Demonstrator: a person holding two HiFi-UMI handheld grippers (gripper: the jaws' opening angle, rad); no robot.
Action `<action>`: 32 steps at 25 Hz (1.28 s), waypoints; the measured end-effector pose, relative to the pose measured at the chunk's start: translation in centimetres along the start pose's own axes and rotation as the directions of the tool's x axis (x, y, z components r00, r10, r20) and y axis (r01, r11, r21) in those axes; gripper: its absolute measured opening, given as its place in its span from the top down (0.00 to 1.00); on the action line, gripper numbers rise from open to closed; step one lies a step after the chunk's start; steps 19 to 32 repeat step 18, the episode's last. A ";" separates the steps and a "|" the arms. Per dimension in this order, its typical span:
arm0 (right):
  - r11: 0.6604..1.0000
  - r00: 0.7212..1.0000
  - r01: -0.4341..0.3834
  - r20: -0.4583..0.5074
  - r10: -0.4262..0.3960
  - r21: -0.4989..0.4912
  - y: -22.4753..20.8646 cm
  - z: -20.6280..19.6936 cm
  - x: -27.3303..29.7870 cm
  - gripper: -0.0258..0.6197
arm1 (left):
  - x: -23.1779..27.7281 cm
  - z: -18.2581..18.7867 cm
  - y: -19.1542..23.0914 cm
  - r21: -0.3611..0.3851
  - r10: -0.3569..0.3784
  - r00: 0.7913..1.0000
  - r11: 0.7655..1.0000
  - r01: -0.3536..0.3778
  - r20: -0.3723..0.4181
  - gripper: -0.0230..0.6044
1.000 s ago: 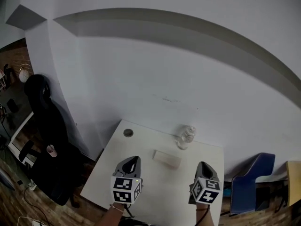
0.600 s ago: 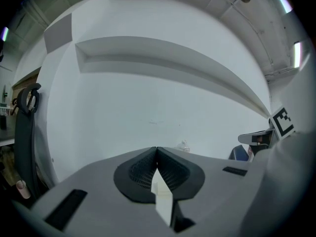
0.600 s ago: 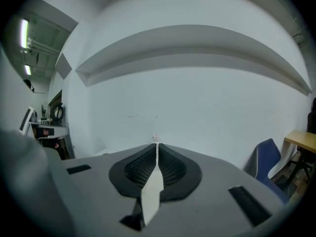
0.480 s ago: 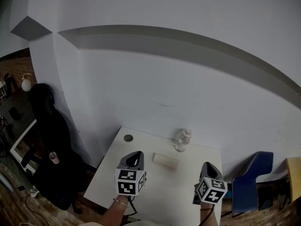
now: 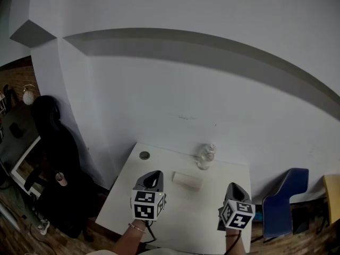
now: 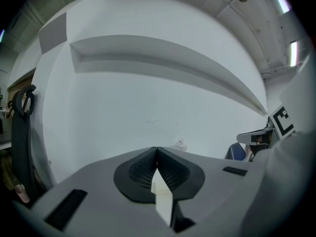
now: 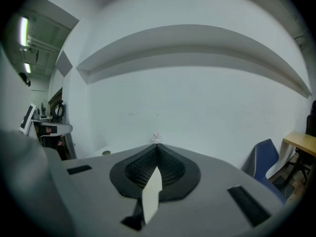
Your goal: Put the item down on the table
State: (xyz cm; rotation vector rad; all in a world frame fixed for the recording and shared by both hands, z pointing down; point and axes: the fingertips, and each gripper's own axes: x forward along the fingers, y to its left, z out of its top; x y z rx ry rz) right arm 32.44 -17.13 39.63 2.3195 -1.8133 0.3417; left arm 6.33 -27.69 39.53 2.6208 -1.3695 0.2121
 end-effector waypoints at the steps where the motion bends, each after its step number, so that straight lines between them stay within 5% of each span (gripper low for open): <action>1: 1.000 1.000 -0.001 -0.002 0.001 0.002 0.0 0.0 0.0 0.91 | 0.0 -0.1 0.0 0.001 -0.002 1.000 1.000 0.002 -0.002 0.94; 32: 1.000 1.000 0.004 -0.020 -0.004 0.014 0.6 -0.7 1.1 0.91 | 1.7 -1.2 0.1 -0.003 -0.022 0.999 1.000 0.022 -0.027 0.94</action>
